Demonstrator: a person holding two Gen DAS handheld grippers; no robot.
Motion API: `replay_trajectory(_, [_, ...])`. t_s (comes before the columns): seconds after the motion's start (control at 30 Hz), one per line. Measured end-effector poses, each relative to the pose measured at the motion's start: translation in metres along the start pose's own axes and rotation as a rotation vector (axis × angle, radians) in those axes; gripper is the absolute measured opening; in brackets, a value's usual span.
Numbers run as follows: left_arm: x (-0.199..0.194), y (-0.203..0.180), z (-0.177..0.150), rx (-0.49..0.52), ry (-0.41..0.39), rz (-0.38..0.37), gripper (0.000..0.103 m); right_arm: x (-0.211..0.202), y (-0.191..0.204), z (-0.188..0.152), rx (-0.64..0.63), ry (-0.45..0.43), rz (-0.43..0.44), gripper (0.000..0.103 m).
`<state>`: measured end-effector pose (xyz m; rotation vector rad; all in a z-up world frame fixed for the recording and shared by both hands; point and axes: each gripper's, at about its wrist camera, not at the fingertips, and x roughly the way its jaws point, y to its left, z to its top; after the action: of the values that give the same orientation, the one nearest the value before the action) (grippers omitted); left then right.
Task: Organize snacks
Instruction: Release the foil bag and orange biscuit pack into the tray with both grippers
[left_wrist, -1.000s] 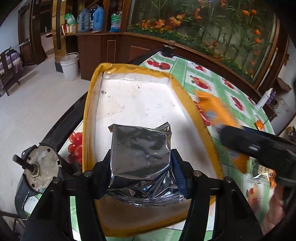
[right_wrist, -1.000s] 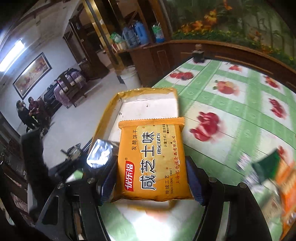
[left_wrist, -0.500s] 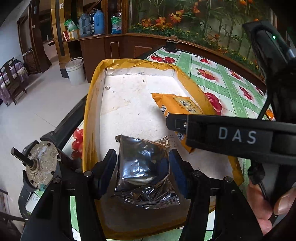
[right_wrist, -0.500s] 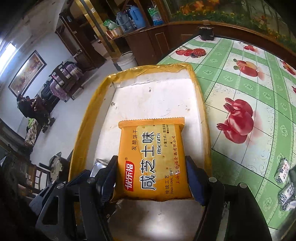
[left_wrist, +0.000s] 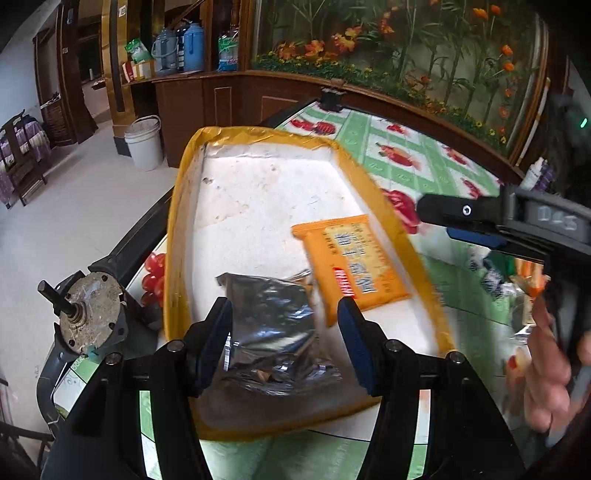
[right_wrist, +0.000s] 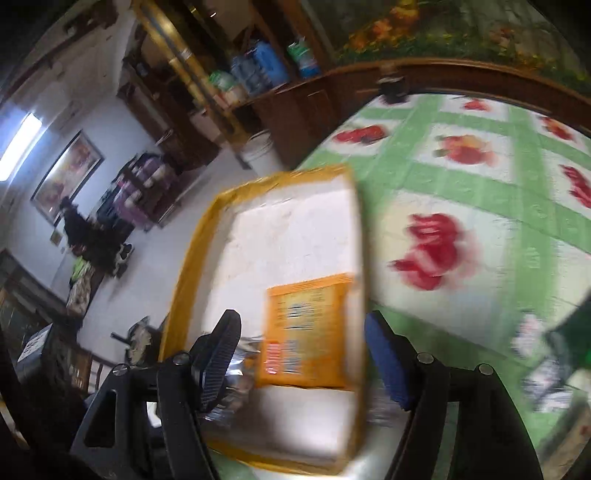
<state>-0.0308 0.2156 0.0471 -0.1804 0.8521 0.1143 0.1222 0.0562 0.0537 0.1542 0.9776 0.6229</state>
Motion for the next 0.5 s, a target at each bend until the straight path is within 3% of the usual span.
replay_trajectory(0.07, [-0.006,-0.009,0.001,0.016,-0.007,-0.029,0.058,-0.006,-0.026,0.005,0.022,-0.006,-0.083,0.057])
replay_trajectory(0.2, [-0.012,-0.033,0.002,0.067,-0.013,-0.08,0.058,-0.003,-0.068,0.011,0.042,0.025,-0.228,0.046])
replay_trajectory(0.3, [-0.012,-0.051,0.001,0.103,-0.006,-0.107,0.058,0.006,-0.089,0.012,0.041,0.059,-0.284,0.029])
replay_trajectory(0.33, [-0.01,-0.055,0.001,0.11,0.003,-0.116,0.058,0.007,-0.091,0.01,0.021,0.06,-0.291,0.017])
replay_trajectory(0.5, [-0.015,-0.06,-0.001,0.109,0.007,-0.121,0.058,0.004,-0.091,-0.013,-0.001,0.157,-0.33,0.016])
